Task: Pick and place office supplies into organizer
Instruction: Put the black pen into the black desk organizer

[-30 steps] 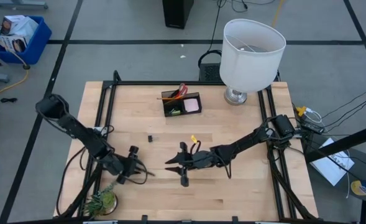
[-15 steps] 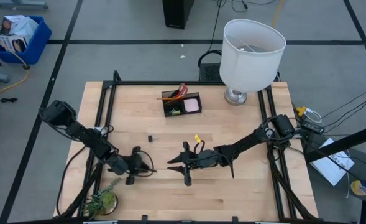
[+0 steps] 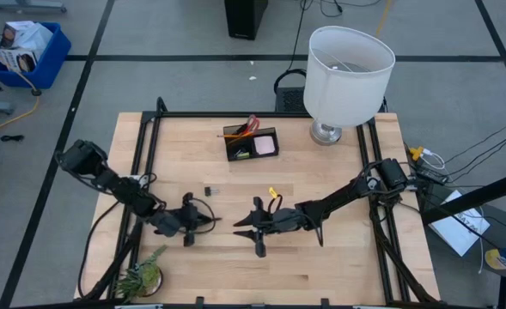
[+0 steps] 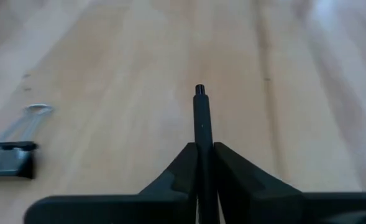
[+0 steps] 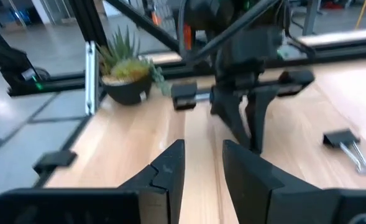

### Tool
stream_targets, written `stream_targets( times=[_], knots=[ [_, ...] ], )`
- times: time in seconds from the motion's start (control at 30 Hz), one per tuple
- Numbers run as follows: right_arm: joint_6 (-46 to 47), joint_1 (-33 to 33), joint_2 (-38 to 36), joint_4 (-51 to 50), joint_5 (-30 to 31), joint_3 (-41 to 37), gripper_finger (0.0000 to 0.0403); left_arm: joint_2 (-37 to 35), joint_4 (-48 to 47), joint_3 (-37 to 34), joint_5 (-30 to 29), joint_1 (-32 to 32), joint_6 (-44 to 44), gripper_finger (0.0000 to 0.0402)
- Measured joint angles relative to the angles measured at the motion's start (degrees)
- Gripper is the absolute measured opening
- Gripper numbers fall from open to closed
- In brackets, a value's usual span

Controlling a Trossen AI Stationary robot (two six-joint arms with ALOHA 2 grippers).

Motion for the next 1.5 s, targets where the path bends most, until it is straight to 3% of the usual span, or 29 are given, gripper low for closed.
stream_targets(
  times=[0.2, 0.4, 0.7, 0.9, 1.17, 1.5],
  knots=[
    [3.62, -0.01, 0.0, -0.39, 0.03, -3.11, 0.01, -0.02, 2.46, 0.02, 0.24, 4.0, 0.89, 0.0042],
    [13.67, -0.18, 0.65, -0.47, 3.09, -6.71, 0.0109, -0.07, 9.44, 0.07, 0.7, 6.89, 5.12, 0.0032],
    [16.42, -1.58, 1.29, 2.51, 8.26, -7.49, 0.0207, -0.11, 21.12, 0.24, 8.43, 11.42, 7.74, 0.0036],
    [19.21, -5.17, 1.29, 3.77, 6.61, -7.45, 0.0251, -0.11, 23.21, 1.12, 11.25, 13.44, 8.91, 0.0033],
    [17.52, -7.58, 1.29, 9.95, 1.08, -7.43, 0.0239, -0.13, 22.91, 2.67, 11.97, 15.57, 9.28, 0.0034],
    [15.98, -8.23, 1.29, 10.98, 1.24, -7.43, 0.0217, -0.15, 22.97, 3.02, 12.48, 15.72, 9.67, 0.0035]
  ],
)
